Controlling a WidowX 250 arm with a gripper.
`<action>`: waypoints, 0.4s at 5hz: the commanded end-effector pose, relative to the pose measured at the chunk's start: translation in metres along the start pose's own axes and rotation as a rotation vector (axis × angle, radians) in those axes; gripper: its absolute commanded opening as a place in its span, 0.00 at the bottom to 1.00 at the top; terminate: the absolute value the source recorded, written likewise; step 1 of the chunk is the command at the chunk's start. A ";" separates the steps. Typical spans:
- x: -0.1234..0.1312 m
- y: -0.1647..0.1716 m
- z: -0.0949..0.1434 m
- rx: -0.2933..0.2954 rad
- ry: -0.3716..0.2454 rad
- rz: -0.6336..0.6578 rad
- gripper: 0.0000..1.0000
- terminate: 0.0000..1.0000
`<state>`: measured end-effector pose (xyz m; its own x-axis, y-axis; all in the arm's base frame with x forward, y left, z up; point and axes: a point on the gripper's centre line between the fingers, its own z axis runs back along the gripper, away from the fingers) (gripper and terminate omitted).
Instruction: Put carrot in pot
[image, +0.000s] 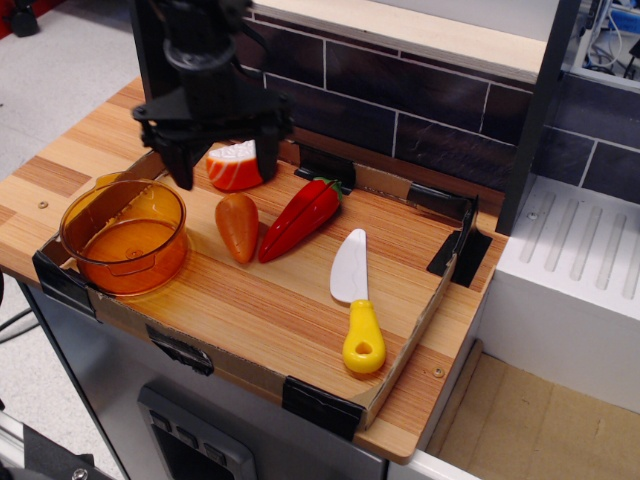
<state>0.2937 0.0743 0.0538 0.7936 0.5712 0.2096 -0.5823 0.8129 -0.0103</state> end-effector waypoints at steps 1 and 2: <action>0.008 -0.009 0.006 0.019 -0.048 0.041 1.00 0.00; 0.007 -0.009 0.003 0.039 -0.044 0.069 1.00 0.00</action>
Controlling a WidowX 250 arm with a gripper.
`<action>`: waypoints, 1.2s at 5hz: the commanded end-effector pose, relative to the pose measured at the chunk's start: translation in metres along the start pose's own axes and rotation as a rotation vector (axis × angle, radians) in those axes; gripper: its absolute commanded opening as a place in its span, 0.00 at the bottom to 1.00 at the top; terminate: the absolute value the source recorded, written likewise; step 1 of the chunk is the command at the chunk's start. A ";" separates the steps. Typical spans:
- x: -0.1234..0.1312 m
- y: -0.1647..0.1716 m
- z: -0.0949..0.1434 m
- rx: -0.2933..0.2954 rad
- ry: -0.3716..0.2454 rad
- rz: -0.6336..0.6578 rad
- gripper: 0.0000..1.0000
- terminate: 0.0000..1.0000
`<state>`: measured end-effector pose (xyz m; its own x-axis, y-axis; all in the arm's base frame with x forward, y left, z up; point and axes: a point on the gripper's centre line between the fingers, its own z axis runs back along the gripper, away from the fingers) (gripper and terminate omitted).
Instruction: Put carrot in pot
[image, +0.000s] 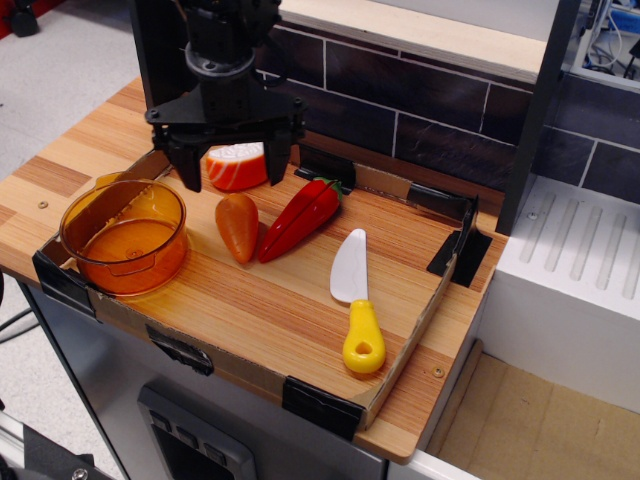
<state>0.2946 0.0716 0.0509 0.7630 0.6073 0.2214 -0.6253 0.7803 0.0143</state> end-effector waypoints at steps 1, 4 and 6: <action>0.010 -0.003 0.000 0.019 -0.020 0.053 1.00 0.00; 0.008 -0.004 -0.020 0.036 -0.054 0.133 1.00 0.00; -0.001 -0.005 -0.028 0.047 -0.116 0.186 1.00 0.00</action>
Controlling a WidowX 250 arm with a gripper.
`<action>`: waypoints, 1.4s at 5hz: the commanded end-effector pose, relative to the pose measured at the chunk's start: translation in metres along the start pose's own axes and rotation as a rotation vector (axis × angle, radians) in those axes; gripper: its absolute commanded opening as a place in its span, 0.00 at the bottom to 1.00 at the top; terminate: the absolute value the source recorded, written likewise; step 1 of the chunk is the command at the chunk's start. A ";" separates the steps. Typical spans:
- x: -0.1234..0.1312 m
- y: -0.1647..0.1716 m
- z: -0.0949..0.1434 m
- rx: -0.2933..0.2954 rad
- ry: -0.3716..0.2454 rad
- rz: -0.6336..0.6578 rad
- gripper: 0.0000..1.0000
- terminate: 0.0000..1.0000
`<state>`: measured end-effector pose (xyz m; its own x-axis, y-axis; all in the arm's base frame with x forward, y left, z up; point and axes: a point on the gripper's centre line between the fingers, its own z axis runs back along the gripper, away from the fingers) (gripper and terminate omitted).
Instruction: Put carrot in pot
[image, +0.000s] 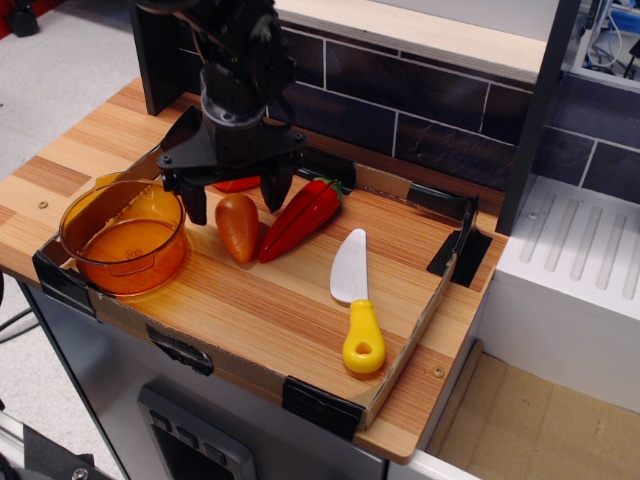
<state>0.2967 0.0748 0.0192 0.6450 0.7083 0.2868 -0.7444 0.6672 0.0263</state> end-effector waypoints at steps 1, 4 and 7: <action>-0.001 -0.007 0.001 0.012 -0.045 0.051 1.00 0.00; 0.002 -0.007 0.000 0.022 -0.047 0.085 0.00 0.00; 0.013 -0.008 0.050 -0.054 -0.077 0.156 0.00 0.00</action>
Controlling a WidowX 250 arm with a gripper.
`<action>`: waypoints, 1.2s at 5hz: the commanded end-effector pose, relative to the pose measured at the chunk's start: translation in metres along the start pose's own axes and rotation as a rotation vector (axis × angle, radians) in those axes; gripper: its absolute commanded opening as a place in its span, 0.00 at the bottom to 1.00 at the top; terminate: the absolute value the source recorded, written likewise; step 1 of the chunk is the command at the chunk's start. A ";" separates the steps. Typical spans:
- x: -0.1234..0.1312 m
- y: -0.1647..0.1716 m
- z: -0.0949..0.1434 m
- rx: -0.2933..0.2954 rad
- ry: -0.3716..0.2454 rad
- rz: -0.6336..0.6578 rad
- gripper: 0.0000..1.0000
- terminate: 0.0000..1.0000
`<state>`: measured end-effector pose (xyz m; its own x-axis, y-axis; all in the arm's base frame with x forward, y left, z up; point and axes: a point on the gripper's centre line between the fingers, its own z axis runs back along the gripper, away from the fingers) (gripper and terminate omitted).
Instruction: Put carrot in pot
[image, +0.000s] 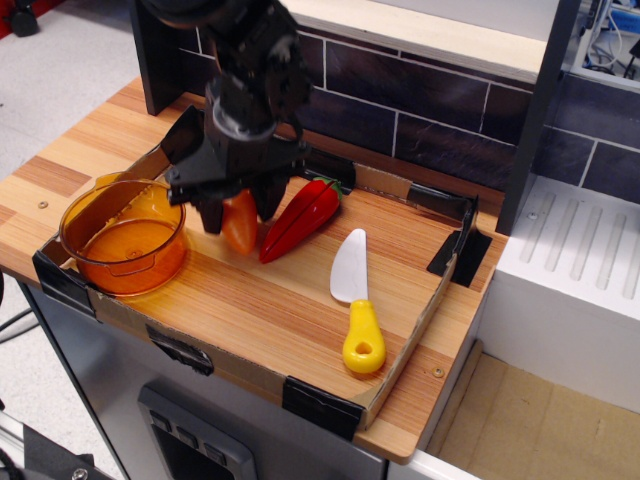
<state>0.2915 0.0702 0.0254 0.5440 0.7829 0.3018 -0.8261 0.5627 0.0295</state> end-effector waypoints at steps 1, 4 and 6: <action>0.016 -0.001 0.065 -0.134 -0.034 0.018 0.00 0.00; 0.039 0.062 0.037 -0.071 -0.033 -0.116 0.00 0.00; 0.040 0.068 0.034 -0.035 -0.001 -0.148 1.00 0.00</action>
<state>0.2414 0.1252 0.0612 0.6686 0.6988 0.2543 -0.7313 0.6798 0.0546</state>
